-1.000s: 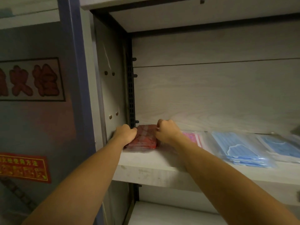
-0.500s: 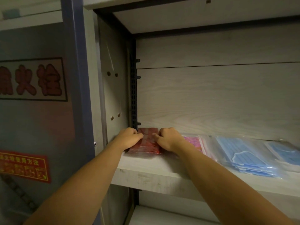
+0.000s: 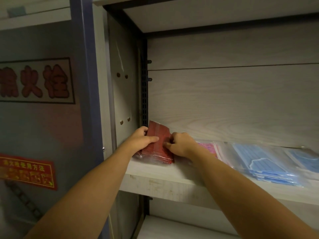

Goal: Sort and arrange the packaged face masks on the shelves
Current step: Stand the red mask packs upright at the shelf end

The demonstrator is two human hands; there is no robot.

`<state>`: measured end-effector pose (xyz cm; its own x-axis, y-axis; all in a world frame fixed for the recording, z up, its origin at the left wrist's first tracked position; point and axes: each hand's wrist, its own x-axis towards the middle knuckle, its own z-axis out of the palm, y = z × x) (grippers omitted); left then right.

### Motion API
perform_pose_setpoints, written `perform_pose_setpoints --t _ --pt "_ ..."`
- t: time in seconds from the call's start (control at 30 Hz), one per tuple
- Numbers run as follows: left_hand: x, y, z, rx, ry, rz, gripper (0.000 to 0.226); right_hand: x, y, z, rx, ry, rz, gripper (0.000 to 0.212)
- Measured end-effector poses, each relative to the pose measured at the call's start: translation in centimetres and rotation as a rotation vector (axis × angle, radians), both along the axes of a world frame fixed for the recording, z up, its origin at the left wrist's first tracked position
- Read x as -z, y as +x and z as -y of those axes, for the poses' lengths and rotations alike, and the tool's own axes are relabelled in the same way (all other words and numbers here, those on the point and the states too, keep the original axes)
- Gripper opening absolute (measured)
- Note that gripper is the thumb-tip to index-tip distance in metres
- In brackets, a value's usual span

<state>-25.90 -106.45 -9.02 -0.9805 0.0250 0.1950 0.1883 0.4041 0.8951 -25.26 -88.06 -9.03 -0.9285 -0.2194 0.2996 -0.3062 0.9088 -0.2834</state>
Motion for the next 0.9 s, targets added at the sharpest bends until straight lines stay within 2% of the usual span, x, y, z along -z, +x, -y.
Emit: perform_pose_setpoints --t 0.17,0.27,0.4,0.47,0.53,0.6,0.67,0.7,0.73,0.9 --pt "-0.1 0.4 0.0 0.016 0.165 0.003 0.051 -0.1 0.4 0.1 -0.032 -0.05 -0.047 0.039" --pt "-0.5 0.3 -0.1 0.005 0.314 -0.047 0.056 0.1 0.2 0.5 -0.03 -0.181 -0.125 0.05" --pt "-1.6 0.1 -0.7 0.031 0.496 -0.106 0.06 -1.1 0.8 1.2 -0.02 -0.663 -0.156 0.081" --pt "-2.2 0.0 -1.3 0.066 0.506 -0.119 0.056 -2.1 0.9 1.6 0.005 -0.911 -0.097 0.099" --pt "-2.9 -0.2 -1.8 0.091 0.49 -0.148 0.05 -2.9 -0.1 2.0 0.099 -1.076 -0.017 0.11" --pt "-3.7 -0.6 -2.2 0.108 0.477 -0.198 0.048 -3.7 -0.7 1.8 0.115 -1.231 0.12 0.106" --pt "-4.4 -0.9 -2.4 0.115 0.446 -0.246 0.049 -4.3 -0.7 1.6 -0.014 -1.346 0.221 0.072" --pt "-4.5 -1.0 -2.5 0.111 0.42 -0.261 0.049 -4.4 -0.9 1.5 -0.062 -1.354 0.216 0.059" --pt "-4.3 -1.2 -2.4 0.099 0.387 -0.272 0.049 -4.3 -0.9 1.5 -0.083 -1.333 0.177 0.056" --pt "-2.9 -1.4 -2.2 0.03 0.145 -0.376 0.068 -2.8 -1.1 3.3 -0.115 -0.884 -0.235 0.08"
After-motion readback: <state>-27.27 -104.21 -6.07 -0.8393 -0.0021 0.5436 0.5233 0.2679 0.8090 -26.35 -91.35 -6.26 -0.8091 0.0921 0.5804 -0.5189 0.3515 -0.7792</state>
